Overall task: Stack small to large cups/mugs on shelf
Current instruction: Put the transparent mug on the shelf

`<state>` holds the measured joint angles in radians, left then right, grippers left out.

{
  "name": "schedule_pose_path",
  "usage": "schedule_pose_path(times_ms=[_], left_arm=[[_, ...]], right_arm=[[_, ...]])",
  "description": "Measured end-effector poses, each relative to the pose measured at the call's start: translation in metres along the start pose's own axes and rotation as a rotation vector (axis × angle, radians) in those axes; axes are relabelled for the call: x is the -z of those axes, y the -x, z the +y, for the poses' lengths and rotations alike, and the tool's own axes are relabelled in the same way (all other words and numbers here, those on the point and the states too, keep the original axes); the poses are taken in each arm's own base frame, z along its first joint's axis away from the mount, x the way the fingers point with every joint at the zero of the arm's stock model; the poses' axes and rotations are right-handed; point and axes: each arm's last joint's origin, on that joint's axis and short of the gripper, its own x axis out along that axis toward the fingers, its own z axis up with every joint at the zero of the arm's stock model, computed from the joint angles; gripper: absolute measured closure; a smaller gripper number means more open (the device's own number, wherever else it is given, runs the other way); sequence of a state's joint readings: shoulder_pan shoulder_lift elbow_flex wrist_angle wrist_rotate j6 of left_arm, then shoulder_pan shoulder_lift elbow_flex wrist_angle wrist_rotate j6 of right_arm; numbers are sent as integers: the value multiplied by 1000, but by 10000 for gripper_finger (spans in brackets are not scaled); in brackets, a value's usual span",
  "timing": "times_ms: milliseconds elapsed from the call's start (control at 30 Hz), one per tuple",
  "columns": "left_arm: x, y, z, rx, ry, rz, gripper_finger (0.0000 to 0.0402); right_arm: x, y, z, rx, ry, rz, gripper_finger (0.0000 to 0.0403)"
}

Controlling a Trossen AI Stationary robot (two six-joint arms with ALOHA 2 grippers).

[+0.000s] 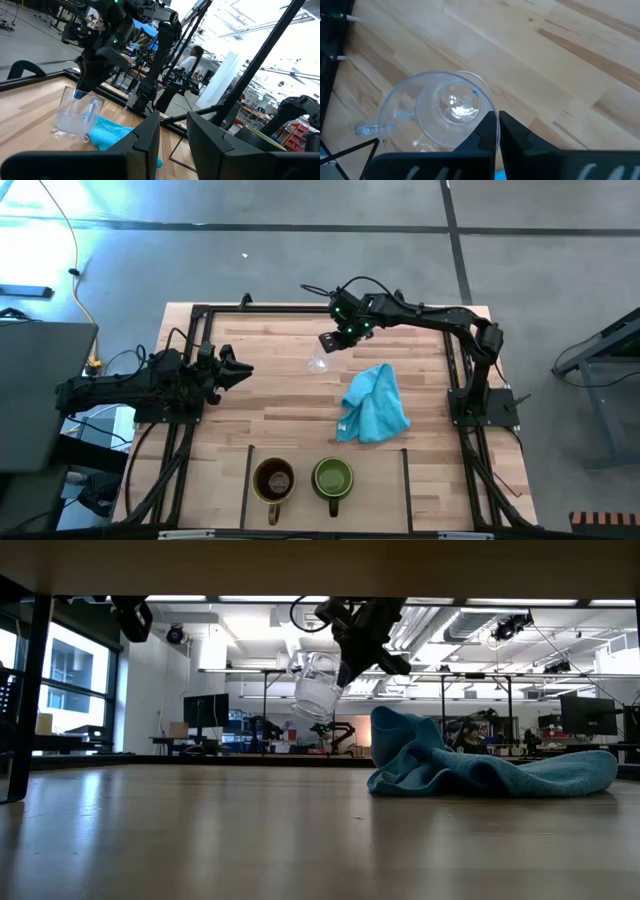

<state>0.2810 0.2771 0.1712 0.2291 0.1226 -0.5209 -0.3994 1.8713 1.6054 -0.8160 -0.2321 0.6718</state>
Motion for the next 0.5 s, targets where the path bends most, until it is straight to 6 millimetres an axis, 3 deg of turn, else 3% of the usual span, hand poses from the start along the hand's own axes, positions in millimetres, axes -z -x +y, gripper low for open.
schedule_pose_path(times_ms=[500], left_arm=[[0, 0, 0, 0, 0, 0, 316]], right_arm=[[4, 0, 0, -38, 18, 73, 403]])
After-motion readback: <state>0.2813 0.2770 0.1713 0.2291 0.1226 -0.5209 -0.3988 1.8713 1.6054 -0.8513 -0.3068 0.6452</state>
